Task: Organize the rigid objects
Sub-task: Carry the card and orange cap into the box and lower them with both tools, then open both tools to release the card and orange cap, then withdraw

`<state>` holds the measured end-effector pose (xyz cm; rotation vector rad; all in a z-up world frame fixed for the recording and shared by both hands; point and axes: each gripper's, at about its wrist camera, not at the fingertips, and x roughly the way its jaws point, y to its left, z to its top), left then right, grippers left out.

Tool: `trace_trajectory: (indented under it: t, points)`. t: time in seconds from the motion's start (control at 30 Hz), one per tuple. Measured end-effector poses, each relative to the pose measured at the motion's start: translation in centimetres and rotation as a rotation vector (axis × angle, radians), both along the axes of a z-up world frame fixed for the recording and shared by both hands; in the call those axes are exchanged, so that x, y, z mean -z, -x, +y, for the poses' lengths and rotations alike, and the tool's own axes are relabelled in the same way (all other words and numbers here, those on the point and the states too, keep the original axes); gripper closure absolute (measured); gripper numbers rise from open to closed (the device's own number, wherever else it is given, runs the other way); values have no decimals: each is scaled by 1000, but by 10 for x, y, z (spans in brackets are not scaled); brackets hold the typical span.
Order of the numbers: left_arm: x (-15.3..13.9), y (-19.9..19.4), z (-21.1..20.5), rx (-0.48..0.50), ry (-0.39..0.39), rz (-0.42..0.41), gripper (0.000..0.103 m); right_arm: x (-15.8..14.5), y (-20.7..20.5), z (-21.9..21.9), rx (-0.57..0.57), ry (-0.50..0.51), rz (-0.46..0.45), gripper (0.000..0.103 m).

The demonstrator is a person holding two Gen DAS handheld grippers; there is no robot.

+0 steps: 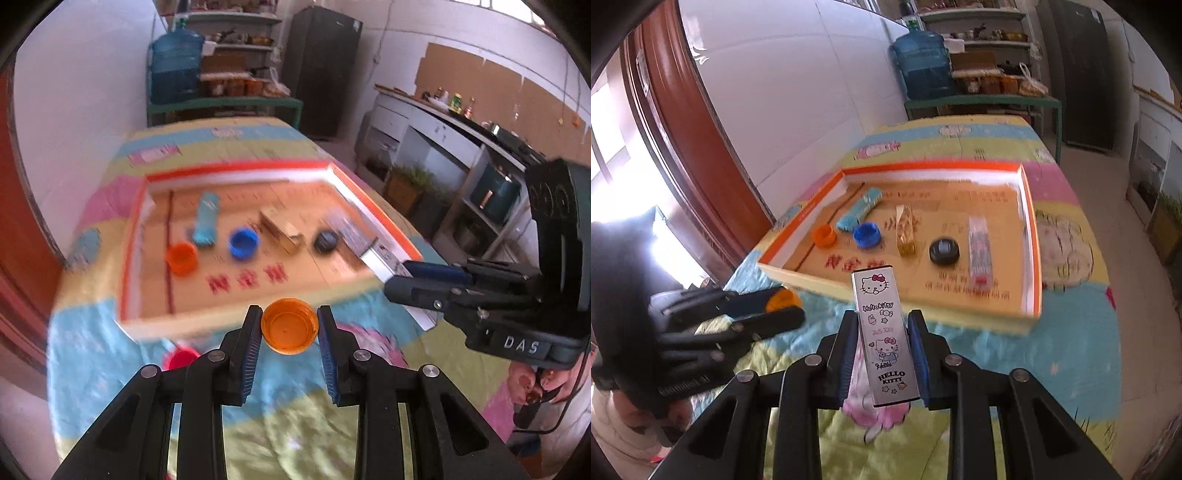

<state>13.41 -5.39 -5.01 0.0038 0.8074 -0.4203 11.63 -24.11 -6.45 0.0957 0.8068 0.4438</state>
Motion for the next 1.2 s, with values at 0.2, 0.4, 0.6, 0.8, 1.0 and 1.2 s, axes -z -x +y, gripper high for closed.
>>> trace_trajectory:
  t: [0.2,0.4,0.6,0.8,1.0,1.2]
  points:
    - [-18,-37,15,-56,-16,-9,72,-12,-29,17,-42,43,-38,75]
    - [-10,-69,13,-81,-41,28,72,-4,-60,43,-93,79,-18,75]
    - [8,-83,7,-83,-64,69,72,15,-82,56,-117,127,16,75]
    - [29,-93,2,-79,-102,124,72,26,-87,57,-116,181,35,76]
    - [44,-98,-6,-65,-139,148,72,30,-89,49,-100,168,43,76]
    - [48,-95,-7,-51,-148,133,61,27,-81,39,-74,130,38,76]
